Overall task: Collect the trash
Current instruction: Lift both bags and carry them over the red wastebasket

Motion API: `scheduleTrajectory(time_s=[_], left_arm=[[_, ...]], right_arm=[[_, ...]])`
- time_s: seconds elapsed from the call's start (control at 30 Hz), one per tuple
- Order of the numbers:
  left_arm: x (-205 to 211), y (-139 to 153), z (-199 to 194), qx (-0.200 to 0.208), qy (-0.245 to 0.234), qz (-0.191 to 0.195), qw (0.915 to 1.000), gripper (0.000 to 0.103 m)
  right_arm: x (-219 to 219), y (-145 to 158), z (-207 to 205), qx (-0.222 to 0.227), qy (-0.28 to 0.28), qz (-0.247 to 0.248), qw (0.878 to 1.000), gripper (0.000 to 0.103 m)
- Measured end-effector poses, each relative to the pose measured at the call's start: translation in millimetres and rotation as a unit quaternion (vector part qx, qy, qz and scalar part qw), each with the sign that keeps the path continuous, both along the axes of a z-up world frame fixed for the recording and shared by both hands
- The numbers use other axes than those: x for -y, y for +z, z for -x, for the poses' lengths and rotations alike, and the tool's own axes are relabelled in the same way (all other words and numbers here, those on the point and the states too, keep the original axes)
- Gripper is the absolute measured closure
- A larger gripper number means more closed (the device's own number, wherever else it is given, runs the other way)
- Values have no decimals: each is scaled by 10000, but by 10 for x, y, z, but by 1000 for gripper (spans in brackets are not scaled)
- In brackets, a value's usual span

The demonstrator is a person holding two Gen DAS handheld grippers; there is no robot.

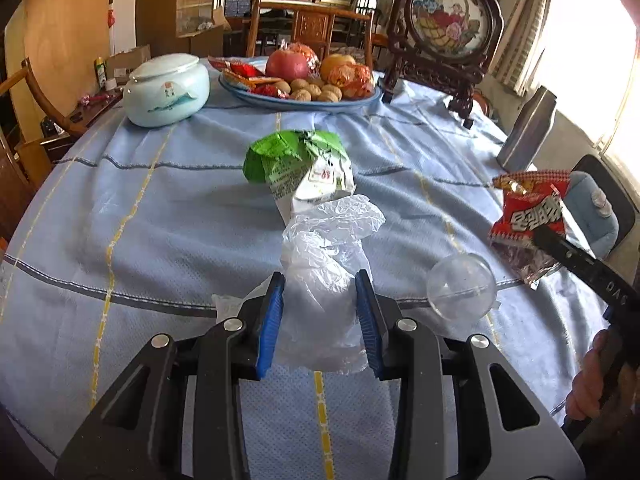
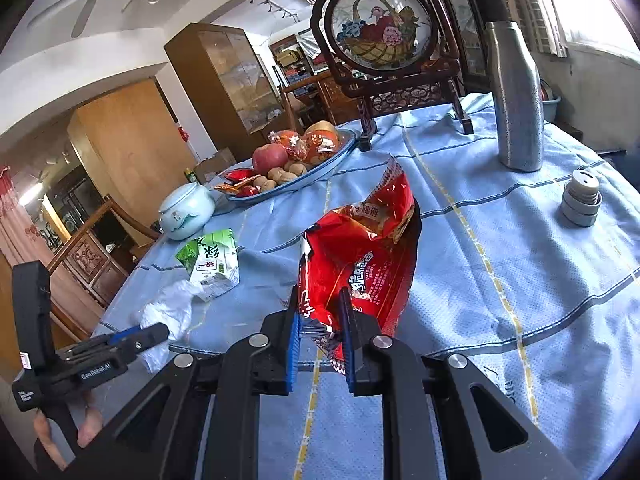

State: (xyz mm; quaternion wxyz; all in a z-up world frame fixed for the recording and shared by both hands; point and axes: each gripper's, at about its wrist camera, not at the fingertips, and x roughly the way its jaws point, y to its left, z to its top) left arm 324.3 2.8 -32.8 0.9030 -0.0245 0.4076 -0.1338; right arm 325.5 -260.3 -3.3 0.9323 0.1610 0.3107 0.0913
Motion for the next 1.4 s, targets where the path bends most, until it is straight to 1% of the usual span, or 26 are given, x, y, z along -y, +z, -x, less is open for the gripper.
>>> scheduleTrajectory(time_s=[0.2,0.43,0.53,0.67,0.77,0.87,0.93,1.13,1.2,1.4], left_arm=[[-81,69,14,201,100,104,9997,66],[-206,147,89,469,388,129,9981,67],[-271,165,214,422,464,255,9977,67],[-343,209,492,345,544,305,9975,67],[-421,314,763,510,714,222,9959,67],[-556,414,1039,641,872,292,9937,67],[-661,442,1212,686,1000,299,9922,67],[-969,448,1598,665,1396,212,9878,67],[-1110,451,1750,678,1562,237,9851,67],[-1477,500,2122,768,2021,277,9760,67]], right_arm=[[33,35,13,65,-56,-13,10000,84],[28,57,44,136,-80,45,9999,84],[29,81,71,198,-41,26,9998,84],[17,124,132,304,74,-40,9995,85],[-21,191,230,498,159,17,9986,85],[-42,256,341,697,225,56,9973,85],[-37,278,409,771,302,-54,9966,85],[-104,342,618,851,682,-636,9920,85],[-194,363,746,912,867,-739,9893,85],[-652,447,1088,1056,1501,-743,9802,85]])
